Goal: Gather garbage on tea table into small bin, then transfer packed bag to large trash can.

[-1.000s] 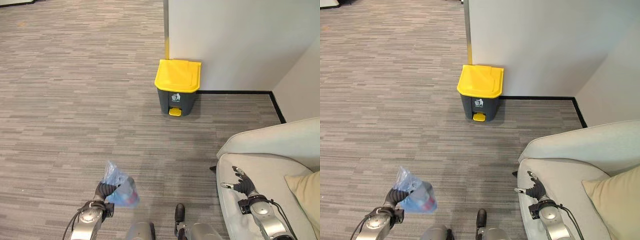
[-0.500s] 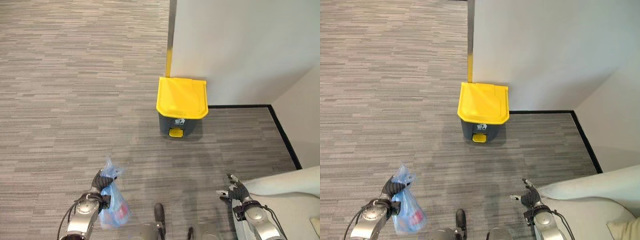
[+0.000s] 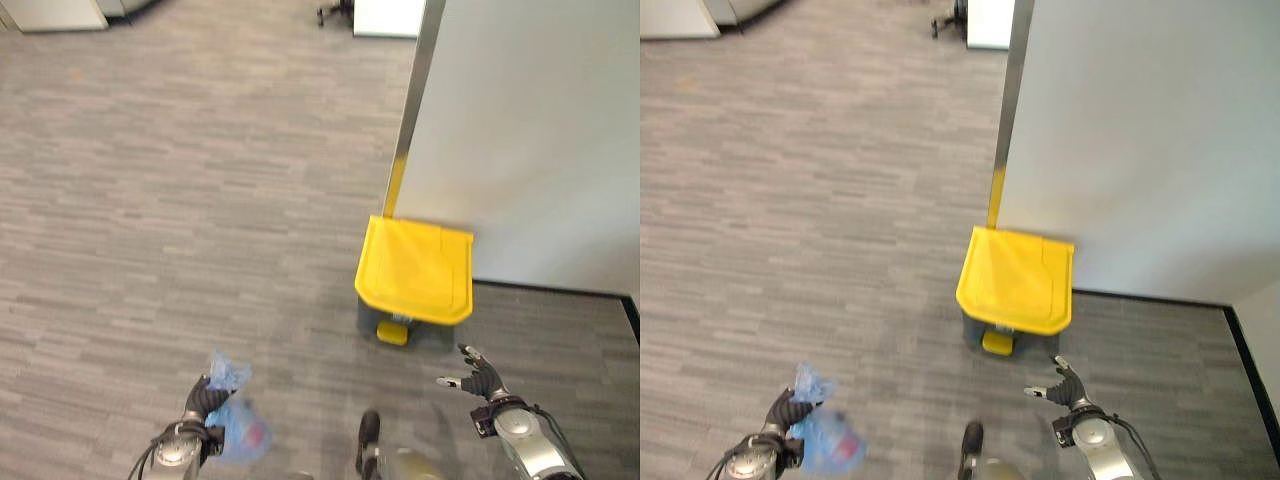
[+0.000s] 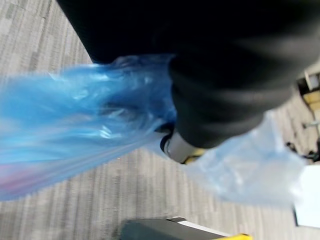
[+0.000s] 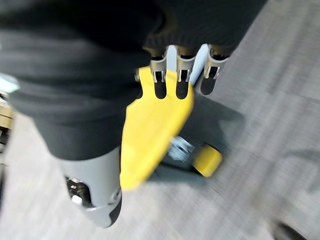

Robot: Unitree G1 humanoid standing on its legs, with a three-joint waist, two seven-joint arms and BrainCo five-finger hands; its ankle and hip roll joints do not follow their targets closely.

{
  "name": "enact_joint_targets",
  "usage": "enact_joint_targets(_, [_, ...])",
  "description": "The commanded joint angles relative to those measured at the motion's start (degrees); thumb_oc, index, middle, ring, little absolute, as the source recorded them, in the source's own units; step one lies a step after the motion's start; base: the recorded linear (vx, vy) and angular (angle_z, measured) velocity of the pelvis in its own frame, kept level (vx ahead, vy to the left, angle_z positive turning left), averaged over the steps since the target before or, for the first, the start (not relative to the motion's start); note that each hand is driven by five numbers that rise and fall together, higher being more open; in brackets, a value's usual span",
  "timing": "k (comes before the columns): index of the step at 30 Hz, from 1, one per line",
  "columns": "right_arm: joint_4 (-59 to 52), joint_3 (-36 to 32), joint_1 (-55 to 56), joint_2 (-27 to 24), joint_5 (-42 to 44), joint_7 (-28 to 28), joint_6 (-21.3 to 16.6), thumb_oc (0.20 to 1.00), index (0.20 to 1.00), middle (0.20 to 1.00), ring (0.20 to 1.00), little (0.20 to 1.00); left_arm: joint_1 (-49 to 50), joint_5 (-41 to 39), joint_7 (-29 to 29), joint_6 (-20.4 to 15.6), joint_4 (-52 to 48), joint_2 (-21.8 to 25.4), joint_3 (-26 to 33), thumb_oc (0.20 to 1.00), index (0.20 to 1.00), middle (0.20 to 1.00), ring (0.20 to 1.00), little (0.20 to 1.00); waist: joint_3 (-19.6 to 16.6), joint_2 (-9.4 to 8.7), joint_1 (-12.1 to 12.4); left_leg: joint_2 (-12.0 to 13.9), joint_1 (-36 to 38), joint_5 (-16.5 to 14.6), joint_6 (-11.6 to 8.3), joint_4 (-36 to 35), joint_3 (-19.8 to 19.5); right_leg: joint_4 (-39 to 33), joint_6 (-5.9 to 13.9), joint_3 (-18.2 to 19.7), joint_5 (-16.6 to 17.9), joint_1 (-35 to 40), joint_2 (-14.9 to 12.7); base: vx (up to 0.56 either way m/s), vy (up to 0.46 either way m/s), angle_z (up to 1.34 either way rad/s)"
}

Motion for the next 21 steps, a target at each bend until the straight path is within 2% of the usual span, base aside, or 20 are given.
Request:
enact_joint_targets(1, [-1.00,-0.63,-0.15,-1.86,0.77,-0.81,-1.72,1.000,1.000,1.000,1.000,1.000,-4.18,-0.14,-0.14,-2.26,-3.04,2.35,0.36,0.200,0.200,0.200,0.200,0.200,1.24,-1.21,-2.82,5.20,-5.80,4.75,-1.41,2.21,-0.36,3.82,11.70,-0.75,-7.45,0.76,-4.39,0.08,-0.123,-0.29])
enact_joint_targets(3, [-0.37,-0.57,-0.08,-2.13,0.93,-1.10,-1.54,1.000,1.000,1.000,1.000,1.000,-4.82,-0.30,-0.08,-2.22,-2.64,2.01,-0.19,0.200,0.200,0.200,0.200,0.200,1.71,-1.32,-2.78,6.01,-7.71,5.39,-1.03,3.92,-0.08,3.50,11.13,-0.50,-8.46,1.73,-4.20,0.07,-0.057,-0.49])
enact_joint_targets(5, [0.25,-0.73,-0.12,-2.27,1.18,-1.08,-1.50,1.000,1.000,1.000,1.000,1.000,-4.93,-0.13,-0.41,-2.09,-2.31,1.82,-0.93,0.200,0.200,0.200,0.200,0.200,1.80,-1.59,-2.89,5.79,-9.72,3.85,-0.24,0.87,0.60,2.87,11.54,-0.27,-8.92,2.55,-4.68,0.09,0.000,-0.30])
enact_joint_targets(8, [0.32,-0.86,-0.10,-2.42,1.24,-1.21,-1.57,1.000,1.000,1.000,1.000,1.000,-4.93,0.16,-0.59,-2.09,-2.10,1.74,-1.41,0.200,0.200,0.200,0.200,0.200,1.89,-1.75,-2.74,5.09,-11.84,3.74,0.01,-1.73,0.95,2.45,11.90,0.00,-9.21,3.20,-5.10,0.09,0.043,-0.09])
enact_joint_targets(9, [0.30,-0.84,-0.20,-2.43,1.23,-1.29,-1.56,1.000,1.000,1.000,1.000,1.000,-4.96,0.19,-0.56,-2.09,-2.12,1.73,-1.48,0.200,0.200,0.200,0.200,0.200,2.13,-1.65,-2.47,4.56,-13.05,4.64,-0.03,-3.00,0.76,2.22,11.95,0.35,-9.33,3.53,-5.00,0.11,0.073,-0.10])
enact_joint_targets(10, [0.39,-0.61,-0.26,-2.27,1.16,-1.42,-1.48,1.000,1.000,1.000,1.000,1.000,-4.59,0.30,-0.43,-2.12,-2.31,1.65,-1.34,0.200,0.200,0.200,0.200,0.200,2.54,-1.15,-1.56,3.60,-16.09,7.68,-0.42,-5.26,-0.08,1.56,12.05,1.17,-9.76,4.63,-4.29,0.13,0.095,-0.08])
enact_joint_targets(12, [0.49,-0.43,-0.23,-2.14,1.01,-1.60,-1.35,1.000,1.000,1.000,1.000,1.000,-4.07,0.10,-0.23,-2.17,-2.69,1.67,-1.06,0.200,0.200,0.200,0.200,0.200,3.12,-0.82,-0.57,2.94,-18.15,10.09,-0.99,-6.46,-1.04,1.59,12.00,2.34,-9.96,5.35,-3.71,0.09,0.079,-0.16])
enact_joint_targets(14, [0.68,-0.26,-0.31,-1.99,0.76,-1.48,-1.31,1.000,1.000,1.000,1.000,1.000,-3.67,0.12,-0.27,-2.20,-2.89,1.48,-0.88,0.200,0.200,0.200,0.200,0.200,2.91,-0.54,-0.25,2.78,-16.82,9.76,-0.82,-8.35,-1.32,1.72,12.19,3.10,-10.36,5.50,-3.44,0.17,0.154,-0.61])
enact_joint_targets(15, [1.14,-0.07,-0.56,-1.39,0.01,-1.18,-1.14,1.000,1.000,1.000,1.000,1.000,-3.04,0.61,-0.36,-2.17,-2.69,1.39,-0.74,0.200,0.200,0.200,0.200,0.200,1.93,-0.44,-0.15,1.66,-14.89,9.15,0.18,-9.71,-2.80,2.47,12.95,4.32,-10.90,6.29,-4.10,0.25,0.225,-0.79])
enact_joint_targets(18, [1.43,0.14,-0.99,-0.84,-0.23,-0.98,-0.94,1.000,1.000,1.000,1.000,1.000,-3.00,0.67,-0.29,-2.16,-2.64,1.86,-0.43,0.200,0.200,0.200,0.200,0.200,1.70,-0.65,0.04,1.54,-13.76,8.59,1.01,-10.13,-2.19,3.93,13.40,5.58,-10.93,5.94,-4.82,0.19,0.225,-0.72])
enact_joint_targets(19, [1.38,0.87,-1.42,-0.37,-0.62,-0.43,-0.76,1.000,1.000,1.000,1.000,1.000,-3.29,0.46,-0.04,-2.11,-2.72,2.89,0.02,0.200,0.200,0.200,0.200,0.200,1.80,-1.08,0.36,1.35,-12.64,7.28,2.42,-9.71,-1.04,7.37,14.40,6.87,-10.94,4.22,-5.52,0.10,0.178,-0.51])
enact_joint_targets(21, [1.62,1.44,-1.99,-0.17,-0.88,-0.15,-0.53,1.000,1.000,1.000,1.000,1.000,-3.76,0.17,0.31,-2.07,-2.75,3.48,0.39,0.200,0.200,0.200,0.200,0.200,2.29,-1.03,0.45,1.34,-12.21,6.30,3.41,-9.05,-0.50,11.37,15.04,7.22,-10.87,2.33,-5.84,0.07,0.156,-0.46])
